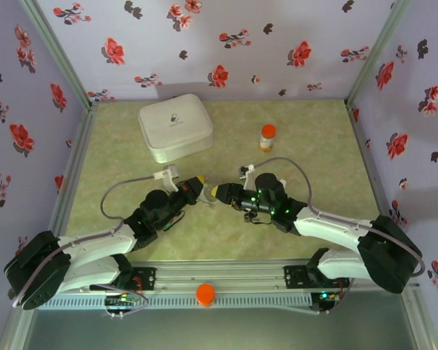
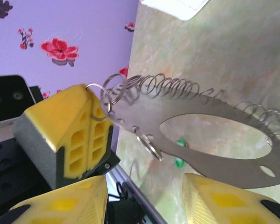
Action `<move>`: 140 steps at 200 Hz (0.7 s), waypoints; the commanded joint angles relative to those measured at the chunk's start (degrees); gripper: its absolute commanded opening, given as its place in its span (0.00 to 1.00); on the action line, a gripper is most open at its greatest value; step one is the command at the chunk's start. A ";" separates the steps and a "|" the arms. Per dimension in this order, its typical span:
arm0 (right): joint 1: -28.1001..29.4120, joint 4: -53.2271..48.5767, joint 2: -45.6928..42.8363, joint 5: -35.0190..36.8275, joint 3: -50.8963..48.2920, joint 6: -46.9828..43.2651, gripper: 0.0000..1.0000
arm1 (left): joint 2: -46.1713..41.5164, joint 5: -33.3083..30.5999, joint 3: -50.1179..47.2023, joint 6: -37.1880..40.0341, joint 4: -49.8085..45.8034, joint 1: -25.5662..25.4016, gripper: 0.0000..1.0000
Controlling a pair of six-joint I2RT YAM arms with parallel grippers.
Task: Put the keys on the keyring
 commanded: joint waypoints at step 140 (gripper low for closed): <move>0.46 16.80 9.48 7.35 1.37 0.56 0.32 | -1.33 -3.28 1.47 -2.93 1.64 -1.31 0.00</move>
